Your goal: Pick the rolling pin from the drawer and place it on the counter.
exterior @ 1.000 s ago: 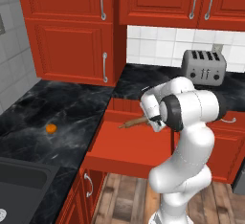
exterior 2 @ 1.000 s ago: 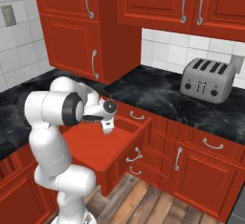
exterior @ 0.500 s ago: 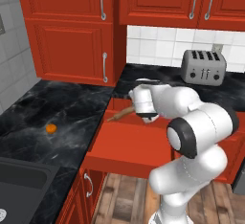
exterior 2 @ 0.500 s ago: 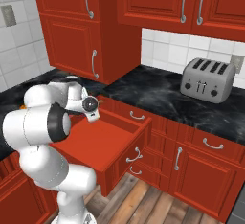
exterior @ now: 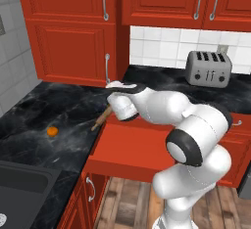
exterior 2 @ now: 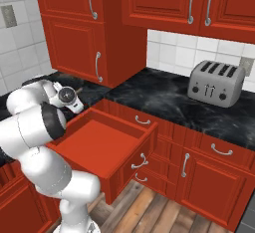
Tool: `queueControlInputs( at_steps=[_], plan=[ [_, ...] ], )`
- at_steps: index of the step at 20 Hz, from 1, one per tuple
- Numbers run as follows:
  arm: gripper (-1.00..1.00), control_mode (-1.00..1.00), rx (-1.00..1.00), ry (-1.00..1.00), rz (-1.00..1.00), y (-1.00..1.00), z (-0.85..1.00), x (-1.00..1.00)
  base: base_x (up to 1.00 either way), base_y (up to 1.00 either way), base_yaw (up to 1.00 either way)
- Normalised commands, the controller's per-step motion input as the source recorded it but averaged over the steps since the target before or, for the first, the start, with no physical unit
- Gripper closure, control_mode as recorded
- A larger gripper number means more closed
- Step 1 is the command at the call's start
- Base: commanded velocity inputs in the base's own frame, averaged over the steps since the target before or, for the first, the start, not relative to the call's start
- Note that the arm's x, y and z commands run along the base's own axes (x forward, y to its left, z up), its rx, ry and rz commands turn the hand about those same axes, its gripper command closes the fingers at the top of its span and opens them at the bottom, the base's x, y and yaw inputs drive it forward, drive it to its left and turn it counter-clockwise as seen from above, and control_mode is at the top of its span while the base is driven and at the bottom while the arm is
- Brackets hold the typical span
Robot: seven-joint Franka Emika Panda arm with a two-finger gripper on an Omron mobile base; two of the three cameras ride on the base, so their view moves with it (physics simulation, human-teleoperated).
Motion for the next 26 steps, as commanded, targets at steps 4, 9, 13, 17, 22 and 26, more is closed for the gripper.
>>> queueControlInputs(
  at_steps=[4, 9, 13, 17, 22, 26],
  plan=[
    [1.0, -1.0, -0.4, 0.13, 0.23, 1.0, 1.0, 0.41, 0.0, 0.0, 0.0],
    [1.0, -1.0, -0.4, 0.23, 0.19, 1.0, 0.55, 0.7, 0.0, 0.0, 0.0],
    [1.0, -1.0, -0.3, 0.19, 0.15, 1.0, 0.02, 0.89, 0.0, 0.0, 0.0],
    [1.0, -1.0, -0.23, 0.06, 0.11, 1.0, -0.2, 0.91, 0.0, 0.0, 0.0],
    [1.0, -1.0, -0.2, 0.09, 0.07, 0.95, -0.47, 0.8, 0.0, 0.0, 0.0],
    [1.0, -1.0, -0.1, 0.14, 0.0, 0.3, -0.55, 0.31, 0.0, 0.0, 0.0]
  ],
)
